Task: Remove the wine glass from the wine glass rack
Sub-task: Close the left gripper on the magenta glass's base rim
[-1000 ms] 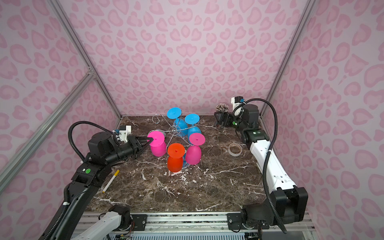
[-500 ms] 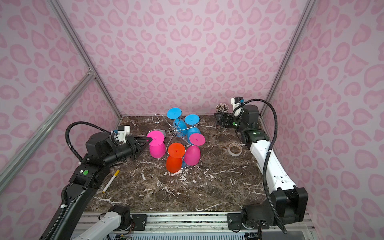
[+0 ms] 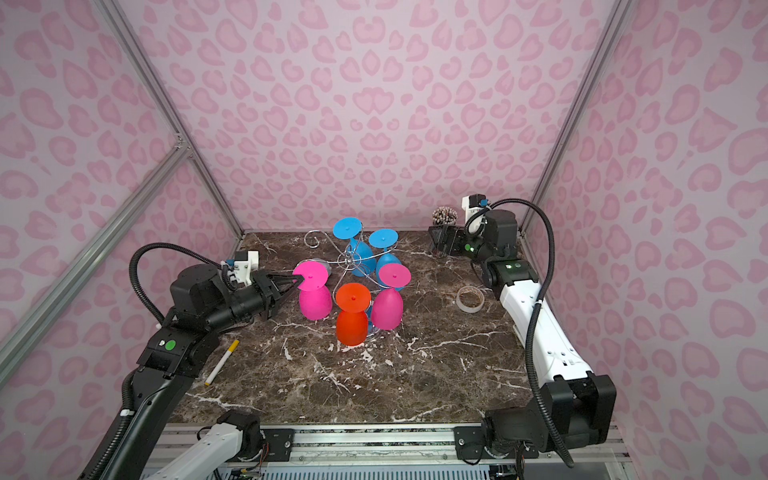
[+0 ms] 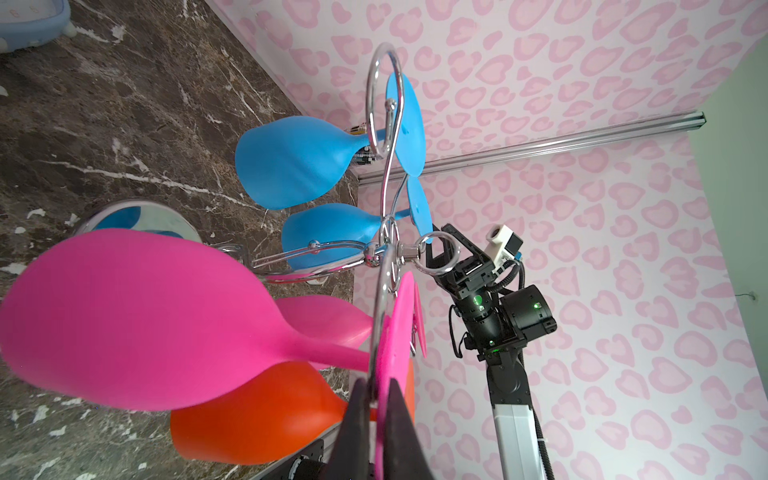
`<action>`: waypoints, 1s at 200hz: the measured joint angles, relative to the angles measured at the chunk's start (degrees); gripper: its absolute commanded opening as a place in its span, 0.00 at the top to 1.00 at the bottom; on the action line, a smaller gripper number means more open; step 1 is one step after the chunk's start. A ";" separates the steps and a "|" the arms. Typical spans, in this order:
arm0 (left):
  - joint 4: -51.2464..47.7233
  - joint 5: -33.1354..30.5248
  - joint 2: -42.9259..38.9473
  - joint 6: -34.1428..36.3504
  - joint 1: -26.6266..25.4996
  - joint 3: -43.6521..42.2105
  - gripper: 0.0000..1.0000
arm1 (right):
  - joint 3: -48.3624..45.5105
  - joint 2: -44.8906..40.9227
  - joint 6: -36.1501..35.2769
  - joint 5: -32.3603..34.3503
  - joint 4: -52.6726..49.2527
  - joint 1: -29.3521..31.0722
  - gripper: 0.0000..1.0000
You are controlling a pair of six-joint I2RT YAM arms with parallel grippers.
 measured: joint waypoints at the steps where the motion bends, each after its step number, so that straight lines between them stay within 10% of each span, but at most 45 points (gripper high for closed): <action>1: 0.00 0.00 0.00 0.00 0.00 0.00 0.96 | 0.00 0.00 0.00 0.00 0.00 -0.02 0.13; 200: -1.33 -0.61 -0.50 -0.42 0.04 1.09 0.84 | -0.61 -0.17 0.15 -0.87 -0.37 -0.04 0.14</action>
